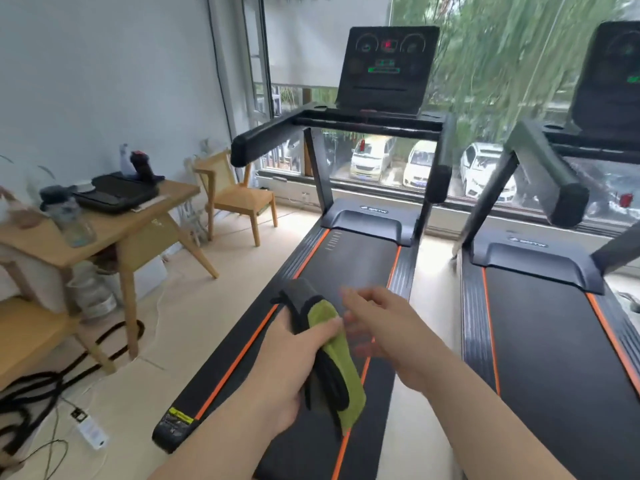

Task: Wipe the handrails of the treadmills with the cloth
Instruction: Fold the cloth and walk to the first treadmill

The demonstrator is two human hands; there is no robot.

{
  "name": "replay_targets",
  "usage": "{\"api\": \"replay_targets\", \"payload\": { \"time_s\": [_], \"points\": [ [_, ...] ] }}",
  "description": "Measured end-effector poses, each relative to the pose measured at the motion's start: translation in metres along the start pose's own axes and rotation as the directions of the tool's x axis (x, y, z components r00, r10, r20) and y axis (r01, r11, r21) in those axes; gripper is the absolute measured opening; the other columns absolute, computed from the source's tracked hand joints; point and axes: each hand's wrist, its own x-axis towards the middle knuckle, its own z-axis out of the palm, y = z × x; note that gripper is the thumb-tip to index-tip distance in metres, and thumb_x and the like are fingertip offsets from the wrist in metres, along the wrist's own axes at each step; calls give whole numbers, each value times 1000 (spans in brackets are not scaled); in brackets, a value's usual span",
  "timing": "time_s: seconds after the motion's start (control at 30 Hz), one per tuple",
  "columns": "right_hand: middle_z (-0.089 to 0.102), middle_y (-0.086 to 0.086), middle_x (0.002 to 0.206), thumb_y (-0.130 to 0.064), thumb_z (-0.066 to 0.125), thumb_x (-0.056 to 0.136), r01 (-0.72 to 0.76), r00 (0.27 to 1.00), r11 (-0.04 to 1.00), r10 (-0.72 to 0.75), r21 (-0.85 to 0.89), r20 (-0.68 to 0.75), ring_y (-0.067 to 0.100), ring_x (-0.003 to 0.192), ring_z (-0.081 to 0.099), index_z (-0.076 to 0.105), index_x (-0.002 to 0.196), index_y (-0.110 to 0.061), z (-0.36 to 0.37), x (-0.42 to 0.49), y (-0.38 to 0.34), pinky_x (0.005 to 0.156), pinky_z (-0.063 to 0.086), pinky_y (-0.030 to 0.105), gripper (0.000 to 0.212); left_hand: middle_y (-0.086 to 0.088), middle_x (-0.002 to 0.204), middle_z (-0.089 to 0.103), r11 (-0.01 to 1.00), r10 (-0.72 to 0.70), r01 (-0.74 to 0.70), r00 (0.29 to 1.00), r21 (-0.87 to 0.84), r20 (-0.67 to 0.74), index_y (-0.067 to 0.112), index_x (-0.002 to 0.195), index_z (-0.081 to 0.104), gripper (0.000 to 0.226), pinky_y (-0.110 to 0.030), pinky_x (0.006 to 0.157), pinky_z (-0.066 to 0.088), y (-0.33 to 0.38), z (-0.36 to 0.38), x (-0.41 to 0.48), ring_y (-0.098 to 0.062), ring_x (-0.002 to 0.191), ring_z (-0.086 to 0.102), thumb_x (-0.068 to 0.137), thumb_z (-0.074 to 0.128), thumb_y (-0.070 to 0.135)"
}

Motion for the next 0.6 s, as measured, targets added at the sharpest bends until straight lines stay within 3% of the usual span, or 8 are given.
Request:
{"api": "replay_targets", "payload": {
  "time_s": [0.07,0.17,0.23,0.33,0.4,0.43,0.5,0.6],
  "points": [
    [75,7,104,-53,77,85,22,996,999,-25,44,83,21,91,76,72,110,-16,7,39,-19,77,64,40,45,-8,110,77,997,72,-74,996,30,53,23,114,72,23,-51,96,57,29,-2,41,-27,105,74,92,72,15],
    [75,13,110,-43,84,80,42,997,983,-52,178,52,29,101,76,69,117,-12,11,100,-51,86,62,44,51,-12,119,74,983,134,-152,978,102,163,16,119,75,31,-54,99,55,75,-5,97,-29,115,70,100,54,4],
    [75,19,111,-31,82,85,40,999,953,-45,301,8,36,102,75,70,119,-9,8,138,-69,89,61,51,42,-13,119,75,973,163,-188,970,131,182,16,113,79,36,-52,94,57,101,-8,129,-27,113,71,98,51,-2],
    [77,20,109,-26,70,98,8,998,896,17,443,-52,38,101,75,69,121,-9,0,198,-96,94,59,55,29,1,96,79,908,306,-281,952,311,-34,29,92,81,30,-29,63,58,142,-11,181,-9,71,72,97,63,6],
    [77,17,109,-32,65,101,-25,996,861,66,508,-63,36,100,76,70,122,-11,-5,238,-111,92,60,50,31,8,83,77,863,356,-307,933,401,-52,32,91,78,13,-21,53,51,160,-13,221,-4,60,66,94,70,23],
    [77,16,110,-35,64,101,-35,994,842,88,538,-72,35,101,76,71,123,-11,-6,256,-118,92,60,48,33,13,84,76,845,356,-315,934,431,-14,33,94,78,7,-16,55,50,168,-11,241,0,66,67,92,72,29],
    [76,16,115,-39,62,102,-43,989,813,117,581,-90,35,105,74,69,128,-13,-7,298,-124,94,59,49,37,25,98,73,771,364,-347,928,533,78,39,108,74,19,-7,70,48,175,-6,286,10,87,65,89,74,43],
    [75,17,118,-41,63,101,-58,987,788,136,613,-83,37,107,73,68,130,-15,-10,360,-137,89,61,50,40,32,125,60,761,288,-352,936,545,202,57,135,53,57,-19,97,51,183,3,359,15,110,56,82,75,61]
  ]
}}
